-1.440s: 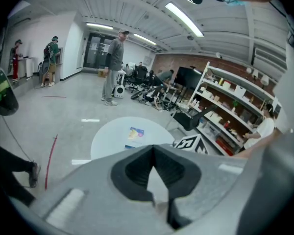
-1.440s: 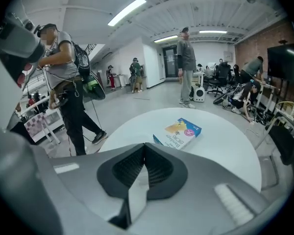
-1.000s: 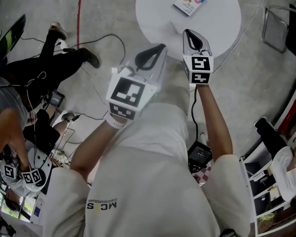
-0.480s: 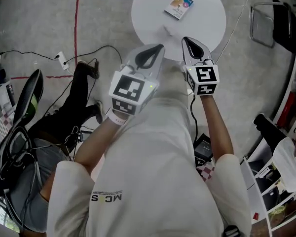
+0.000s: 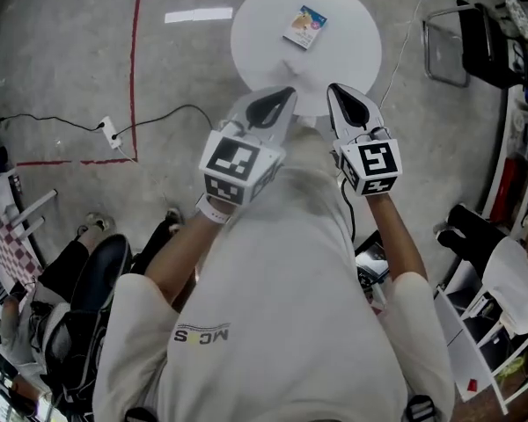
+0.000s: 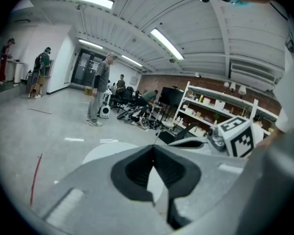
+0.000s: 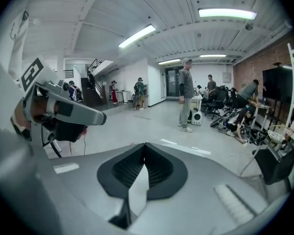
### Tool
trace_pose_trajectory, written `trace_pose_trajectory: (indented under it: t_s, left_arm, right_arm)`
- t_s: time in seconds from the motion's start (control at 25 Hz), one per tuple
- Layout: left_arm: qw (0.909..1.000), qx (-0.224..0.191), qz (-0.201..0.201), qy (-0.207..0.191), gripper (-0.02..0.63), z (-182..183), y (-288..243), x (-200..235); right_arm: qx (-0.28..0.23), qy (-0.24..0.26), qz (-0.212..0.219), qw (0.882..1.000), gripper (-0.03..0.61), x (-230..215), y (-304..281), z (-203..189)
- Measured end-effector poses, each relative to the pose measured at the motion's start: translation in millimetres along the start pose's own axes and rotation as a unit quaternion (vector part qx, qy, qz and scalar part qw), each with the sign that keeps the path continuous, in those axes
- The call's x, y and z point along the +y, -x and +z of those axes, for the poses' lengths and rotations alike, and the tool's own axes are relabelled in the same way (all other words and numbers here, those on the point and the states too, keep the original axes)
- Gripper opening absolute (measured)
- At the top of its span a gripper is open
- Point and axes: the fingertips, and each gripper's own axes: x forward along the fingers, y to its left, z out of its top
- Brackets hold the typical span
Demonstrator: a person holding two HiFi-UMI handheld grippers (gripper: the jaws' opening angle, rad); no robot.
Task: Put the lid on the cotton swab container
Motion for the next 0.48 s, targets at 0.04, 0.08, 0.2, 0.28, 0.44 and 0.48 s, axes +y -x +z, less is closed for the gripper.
trace_pose_trajectory:
  t_s: [0.04, 0.08, 0.2, 0.28, 0.44, 0.48]
  left_arm:
    - [1.0000, -0.004, -0.003, 0.001, 0.000, 1, 3, -3]
    - [1.0000, -0.006, -0.004, 0.000, 0.000, 1, 6, -5]
    - [0.9999, -0.012, 0.002, -0.011, 0.000, 2, 18, -5]
    - [0.9996, -0.017, 0.004, -0.021, 0.000, 2, 28, -7]
    - [0.9992, -0.018, 0.006, -0.036, 0.000, -2, 40, -8]
    - [0.9991, -0.019, 0.007, -0.038, 0.000, -2, 40, -7]
  right_arm:
    - [-0.005, 0.003, -0.007, 1.000, -0.002, 1, 7, 4]
    - [-0.009, 0.003, -0.013, 1.000, -0.002, 2, 13, 7]
    - [-0.023, -0.009, -0.020, 0.999, -0.002, 6, 25, 16]
    - [-0.034, -0.014, -0.026, 0.999, -0.002, 7, 33, 22]
    - [-0.051, -0.022, -0.026, 0.998, -0.002, 10, 41, 33]
    - [-0.053, -0.023, -0.027, 0.998, -0.002, 10, 42, 34]
